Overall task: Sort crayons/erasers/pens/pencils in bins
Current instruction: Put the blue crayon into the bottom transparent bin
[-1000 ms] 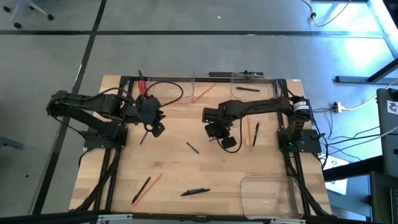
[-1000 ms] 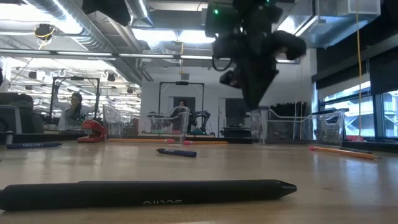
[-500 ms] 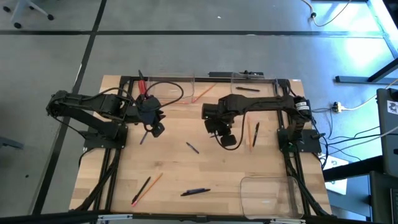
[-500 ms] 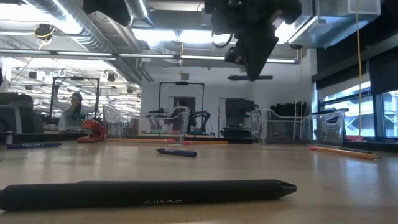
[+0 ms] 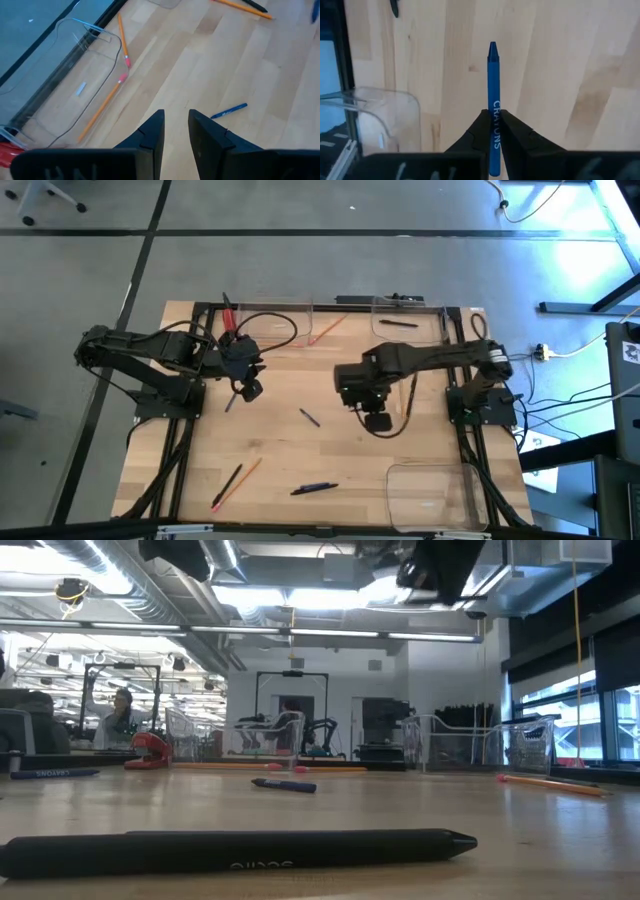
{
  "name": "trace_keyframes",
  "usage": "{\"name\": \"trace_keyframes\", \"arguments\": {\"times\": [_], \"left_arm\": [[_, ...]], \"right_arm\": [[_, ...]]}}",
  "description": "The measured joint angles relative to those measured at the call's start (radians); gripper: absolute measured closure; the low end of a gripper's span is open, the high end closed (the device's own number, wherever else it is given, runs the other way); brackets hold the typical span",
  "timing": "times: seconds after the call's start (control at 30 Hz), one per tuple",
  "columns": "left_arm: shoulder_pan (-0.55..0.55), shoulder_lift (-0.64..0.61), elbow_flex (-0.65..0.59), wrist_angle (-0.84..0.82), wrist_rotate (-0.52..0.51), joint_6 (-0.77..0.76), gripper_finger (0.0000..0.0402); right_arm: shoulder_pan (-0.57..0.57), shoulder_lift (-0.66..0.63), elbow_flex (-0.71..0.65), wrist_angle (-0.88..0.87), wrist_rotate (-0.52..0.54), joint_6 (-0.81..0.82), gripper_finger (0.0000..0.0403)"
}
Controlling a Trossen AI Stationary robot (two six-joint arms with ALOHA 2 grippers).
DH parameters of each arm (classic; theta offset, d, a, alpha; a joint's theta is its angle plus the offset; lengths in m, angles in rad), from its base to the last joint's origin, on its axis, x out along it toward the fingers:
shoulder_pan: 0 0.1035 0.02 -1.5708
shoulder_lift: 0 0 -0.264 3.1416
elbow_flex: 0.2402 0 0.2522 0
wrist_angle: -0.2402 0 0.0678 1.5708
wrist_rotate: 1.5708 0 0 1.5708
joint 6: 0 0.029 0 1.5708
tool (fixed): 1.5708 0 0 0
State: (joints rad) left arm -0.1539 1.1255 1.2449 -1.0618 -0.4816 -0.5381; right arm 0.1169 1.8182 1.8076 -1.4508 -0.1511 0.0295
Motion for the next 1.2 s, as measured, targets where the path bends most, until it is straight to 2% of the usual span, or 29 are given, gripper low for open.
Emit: {"name": "trace_keyframes", "arguments": {"times": [0.17, 0.4, 0.73, 0.9, 1.1, 1.2], "left_arm": [[0.0, 0.0, 0.0, 0.0, 0.0, 0.001, 0.0321], [0.001, 0.0, 0.0, 0.0, -0.007, 0.001, 0.0321], [0.007, 0.0, 0.0, 0.031, -0.042, 0.006, 0.0321], [0.022, 0.0, 0.0, 0.159, -0.029, 0.128, 0.0321], [0.03, 0.0, 0.0, 0.375, 0.045, 0.386, 0.0321], [0.03, 0.0, 0.0, 0.478, 0.095, 0.518, 0.0321]], "right_arm": [[0.047, -0.088, 0.0, -0.074, 0.052, 0.15, 0.0376], [0.146, -0.197, 0.0, -0.108, 0.056, 0.323, 0.0373], [0.367, -0.273, 0.0, -0.116, 0.053, 0.597, 0.0372], [0.476, -0.269, 0.0, -0.115, 0.053, 0.729, 0.0372], [0.585, -0.262, 0.0, -0.103, 0.054, 0.953, 0.0372], [0.633, -0.243, 0.0, -0.081, 0.053, 1.008, 0.0372]]}}
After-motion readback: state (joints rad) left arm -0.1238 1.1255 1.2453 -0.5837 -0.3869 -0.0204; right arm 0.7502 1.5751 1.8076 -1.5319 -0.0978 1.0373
